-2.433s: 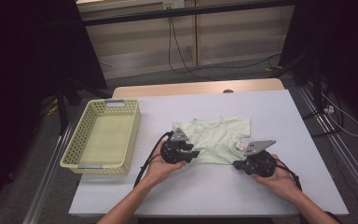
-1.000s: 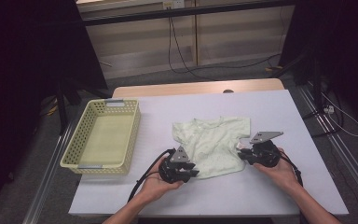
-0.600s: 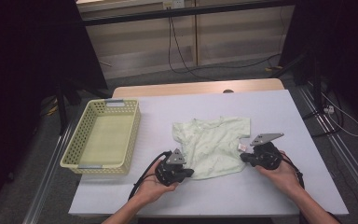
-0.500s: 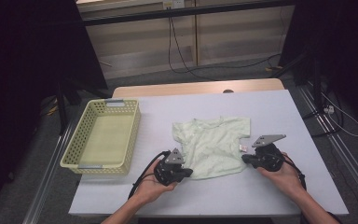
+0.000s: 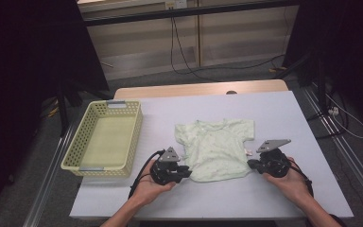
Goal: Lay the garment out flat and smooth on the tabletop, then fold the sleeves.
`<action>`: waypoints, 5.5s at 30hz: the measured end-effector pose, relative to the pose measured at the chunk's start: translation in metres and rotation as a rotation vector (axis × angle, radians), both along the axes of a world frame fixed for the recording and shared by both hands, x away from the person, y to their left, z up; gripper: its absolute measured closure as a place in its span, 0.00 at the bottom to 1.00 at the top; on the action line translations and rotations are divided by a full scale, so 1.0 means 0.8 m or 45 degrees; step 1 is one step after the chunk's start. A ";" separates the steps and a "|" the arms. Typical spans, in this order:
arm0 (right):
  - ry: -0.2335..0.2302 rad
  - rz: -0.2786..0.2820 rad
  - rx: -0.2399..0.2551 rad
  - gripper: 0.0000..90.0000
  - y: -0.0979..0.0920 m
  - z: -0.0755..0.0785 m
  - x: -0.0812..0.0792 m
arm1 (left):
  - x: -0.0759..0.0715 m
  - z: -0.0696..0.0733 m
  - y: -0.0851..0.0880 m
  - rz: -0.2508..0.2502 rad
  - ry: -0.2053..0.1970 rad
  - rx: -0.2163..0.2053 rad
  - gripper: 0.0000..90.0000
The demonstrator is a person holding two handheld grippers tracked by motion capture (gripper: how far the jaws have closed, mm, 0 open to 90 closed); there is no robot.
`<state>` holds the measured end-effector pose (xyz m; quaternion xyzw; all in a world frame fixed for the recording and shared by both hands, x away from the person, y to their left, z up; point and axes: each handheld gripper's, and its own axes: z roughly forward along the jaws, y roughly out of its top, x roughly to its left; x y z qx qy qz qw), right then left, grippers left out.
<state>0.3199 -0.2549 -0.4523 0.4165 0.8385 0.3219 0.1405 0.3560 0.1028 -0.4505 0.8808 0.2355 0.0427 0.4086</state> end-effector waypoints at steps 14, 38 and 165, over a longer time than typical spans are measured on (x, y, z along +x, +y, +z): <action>-0.190 -0.182 0.122 0.66 -0.028 0.014 0.033 | 0.025 0.003 0.011 0.213 -0.113 -0.082 0.29; -0.155 -0.385 0.034 0.88 -0.039 -0.018 0.192 | 0.087 0.007 -0.001 0.378 -0.197 -0.053 0.22; -0.326 -0.079 0.215 0.26 0.004 0.006 0.001 | 0.178 -0.005 -0.014 0.577 0.010 -0.061 0.99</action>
